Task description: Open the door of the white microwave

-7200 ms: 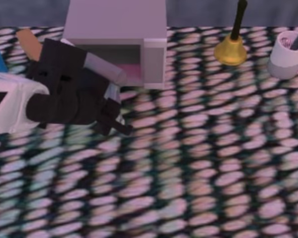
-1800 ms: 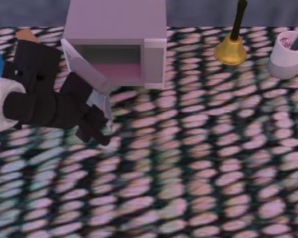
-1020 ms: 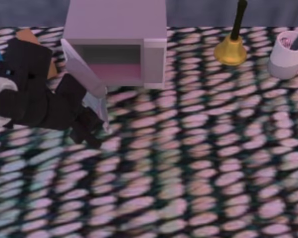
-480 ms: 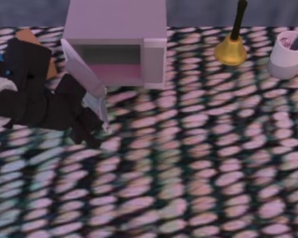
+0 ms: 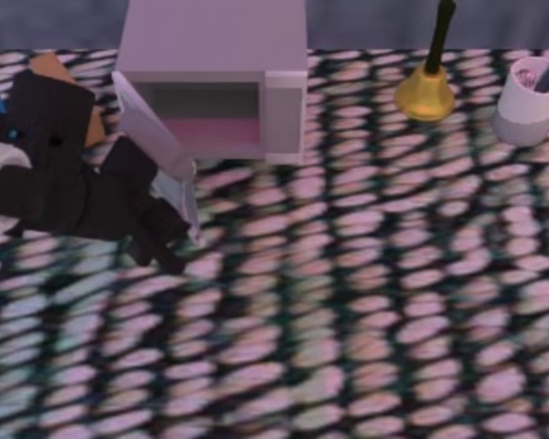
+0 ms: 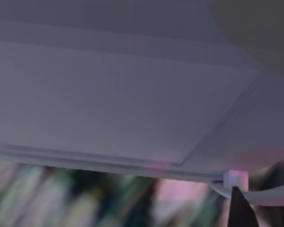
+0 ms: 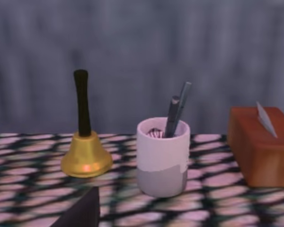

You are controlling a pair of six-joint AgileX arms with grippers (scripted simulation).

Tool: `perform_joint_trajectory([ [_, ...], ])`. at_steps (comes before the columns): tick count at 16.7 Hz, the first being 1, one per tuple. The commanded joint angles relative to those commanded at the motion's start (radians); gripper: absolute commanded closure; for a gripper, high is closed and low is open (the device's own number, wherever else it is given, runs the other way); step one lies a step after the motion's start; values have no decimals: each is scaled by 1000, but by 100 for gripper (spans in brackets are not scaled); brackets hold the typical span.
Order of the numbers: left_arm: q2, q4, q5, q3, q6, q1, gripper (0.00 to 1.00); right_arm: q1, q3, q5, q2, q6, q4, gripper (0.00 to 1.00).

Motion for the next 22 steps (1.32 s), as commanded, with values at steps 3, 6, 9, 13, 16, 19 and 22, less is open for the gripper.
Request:
perform_joint_trajectory([
  [3, 0, 0, 0, 0, 0, 0, 100, 0, 0, 0, 0, 0, 0, 0],
  [6, 0, 0, 0, 0, 0, 0, 100, 0, 0, 0, 0, 0, 0, 0],
  [9, 0, -2, 7, -4, -1, -4, 100, 0, 0, 0, 0, 0, 0, 0],
  [13, 0, -23, 31, 2, 45, 19, 100, 0, 0, 0, 0, 0, 0, 0],
  [16, -1, -41, 53, 6, 86, 38, 100, 0, 0, 0, 0, 0, 0, 0],
  [19, 0, -47, 58, 6, 95, 42, 100, 0, 0, 0, 0, 0, 0, 0],
  [22, 0, -47, 58, 6, 95, 42, 100, 0, 0, 0, 0, 0, 0, 0],
])
